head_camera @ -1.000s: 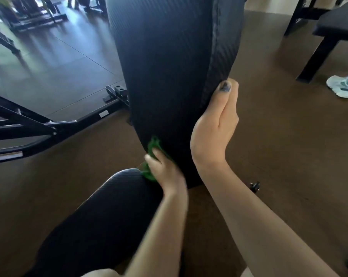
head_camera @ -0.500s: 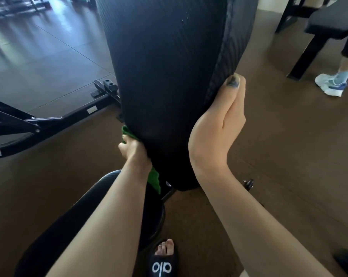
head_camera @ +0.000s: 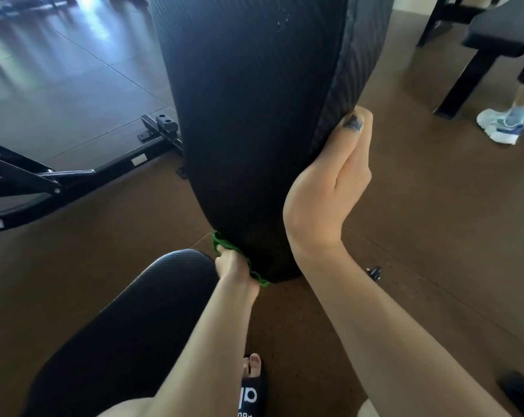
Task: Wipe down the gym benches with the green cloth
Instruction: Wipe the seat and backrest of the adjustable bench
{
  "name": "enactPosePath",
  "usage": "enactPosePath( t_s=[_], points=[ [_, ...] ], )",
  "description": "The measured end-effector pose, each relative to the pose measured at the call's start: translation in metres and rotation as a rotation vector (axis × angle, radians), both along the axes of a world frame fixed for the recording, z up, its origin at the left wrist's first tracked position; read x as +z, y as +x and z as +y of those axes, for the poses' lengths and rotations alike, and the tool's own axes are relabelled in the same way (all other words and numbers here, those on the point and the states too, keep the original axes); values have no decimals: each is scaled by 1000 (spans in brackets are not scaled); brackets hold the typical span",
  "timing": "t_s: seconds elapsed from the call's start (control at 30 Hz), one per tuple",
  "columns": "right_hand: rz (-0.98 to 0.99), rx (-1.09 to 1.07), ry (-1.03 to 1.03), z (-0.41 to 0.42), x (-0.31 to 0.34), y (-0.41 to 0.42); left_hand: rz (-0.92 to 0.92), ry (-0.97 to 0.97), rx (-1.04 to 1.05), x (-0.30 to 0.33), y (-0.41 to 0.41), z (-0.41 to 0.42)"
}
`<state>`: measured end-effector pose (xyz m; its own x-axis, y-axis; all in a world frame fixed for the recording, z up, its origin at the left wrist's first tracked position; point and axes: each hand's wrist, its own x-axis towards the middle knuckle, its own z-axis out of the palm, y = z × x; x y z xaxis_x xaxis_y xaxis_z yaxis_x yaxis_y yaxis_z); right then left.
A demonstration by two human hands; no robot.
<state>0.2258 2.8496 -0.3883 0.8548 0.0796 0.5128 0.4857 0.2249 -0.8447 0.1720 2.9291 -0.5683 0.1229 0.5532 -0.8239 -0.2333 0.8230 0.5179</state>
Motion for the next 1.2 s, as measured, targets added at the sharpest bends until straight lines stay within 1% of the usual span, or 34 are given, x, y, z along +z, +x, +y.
enactPosePath(
  t_s=[0.07, 0.13, 0.2, 0.27, 0.37, 0.47, 0.57, 0.67, 0.77, 0.9, 1.0, 1.07, 1.13, 1.2],
  points=[
    [-22, -31, -8, -2, 0, -2, 69, 37, -33, 9, -3, -15],
    [-11, -25, -17, -3, 2, -5, 72, 37, -59, 14, -2, -31],
    [31, 2, -33, -4, 4, -3, 45, 6, -66, 28, -1, -47],
    [79, 43, -75, -7, 7, -5, 33, -14, -154, 47, 0, -61],
    [92, 114, -135, -15, 11, -6, -58, -34, -213, 76, -1, -73],
    [115, 203, -189, -26, 14, -2, -96, -104, -96, 106, 0, -82],
    [130, 270, -215, -37, 19, 1, -204, -66, -85, 145, -2, -88],
    [155, 276, -227, -42, 26, 0, -281, 116, -100, 194, 4, -75],
    [190, 298, -238, -46, 31, 0, -261, 315, -130, 235, 9, -66],
    [200, 295, -258, -49, 32, -1, -187, 500, -176, 240, 5, -85],
    [217, 302, -259, -49, 32, -3, -191, 622, -146, 246, 6, -94],
    [227, 302, -261, -49, 31, -4, -140, 738, -118, 248, 6, -100],
    [231, 301, -262, -49, 30, -5, -45, 963, -85, 243, 4, -105],
    [238, 309, -249, -49, 29, -6, 79, 1238, -55, 240, 4, -103]
  ],
)
